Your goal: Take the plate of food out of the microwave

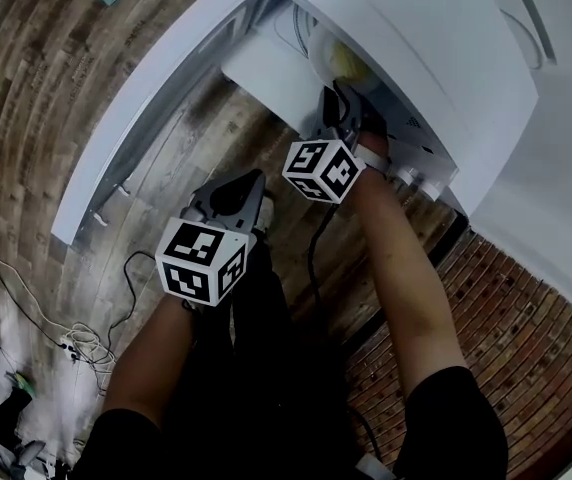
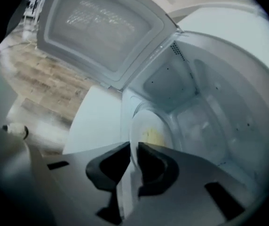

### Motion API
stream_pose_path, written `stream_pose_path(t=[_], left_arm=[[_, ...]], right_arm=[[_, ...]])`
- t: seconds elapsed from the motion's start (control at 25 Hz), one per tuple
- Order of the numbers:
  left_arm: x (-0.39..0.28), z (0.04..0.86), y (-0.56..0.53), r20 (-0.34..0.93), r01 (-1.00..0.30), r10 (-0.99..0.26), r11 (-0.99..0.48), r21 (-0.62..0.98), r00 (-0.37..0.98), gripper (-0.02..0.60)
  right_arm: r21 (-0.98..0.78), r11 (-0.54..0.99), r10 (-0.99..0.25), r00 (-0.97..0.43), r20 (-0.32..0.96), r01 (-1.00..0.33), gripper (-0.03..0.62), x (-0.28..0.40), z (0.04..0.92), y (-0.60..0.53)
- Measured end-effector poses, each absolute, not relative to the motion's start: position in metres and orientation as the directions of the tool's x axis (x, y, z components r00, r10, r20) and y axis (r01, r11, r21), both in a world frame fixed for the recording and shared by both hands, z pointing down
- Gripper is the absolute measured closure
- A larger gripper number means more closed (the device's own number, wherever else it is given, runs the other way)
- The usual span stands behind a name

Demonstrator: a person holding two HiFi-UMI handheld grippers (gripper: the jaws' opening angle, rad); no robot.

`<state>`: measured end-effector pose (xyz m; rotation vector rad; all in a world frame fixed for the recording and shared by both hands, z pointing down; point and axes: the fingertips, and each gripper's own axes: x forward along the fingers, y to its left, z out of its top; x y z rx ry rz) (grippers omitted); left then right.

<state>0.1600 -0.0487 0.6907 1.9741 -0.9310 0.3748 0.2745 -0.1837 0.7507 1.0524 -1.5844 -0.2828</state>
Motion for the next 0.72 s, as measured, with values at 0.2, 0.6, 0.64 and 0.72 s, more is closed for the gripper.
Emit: stream_pose_path(t=[0.2,0.6,0.64,0.72], left_arm=[[0.157,0.691,-0.044,0.579,-0.738,-0.468,-0.313,0.598,0.668,0.583],[0.153,0.702,-0.034,0.588,-0.737,-0.455,-0.303,0.604,0.669,0.583],[0.154,0.703,-0.033,0.59,-0.737,-0.452,-0.303,0.605,0.67,0.583],[0.155,0.704,-0.032,0.59,-0.734,-0.446,-0.305,0.606,0.673,0.583]], right_arm=[[0.805,0.532,-0.809,0.123,0.575,-0.263,0.557,0.28,0.753,-0.178],[0.858,0.489,-0.859,0.084,0.505,-0.154,0.566,0.282,0.746,-0.157],[0.862,0.484,-0.863,0.082,0.498,-0.148,0.566,0.282,0.745,-0.156],[0.871,0.473,-0.871,0.079,0.485,-0.132,0.568,0.282,0.744,-0.155]])
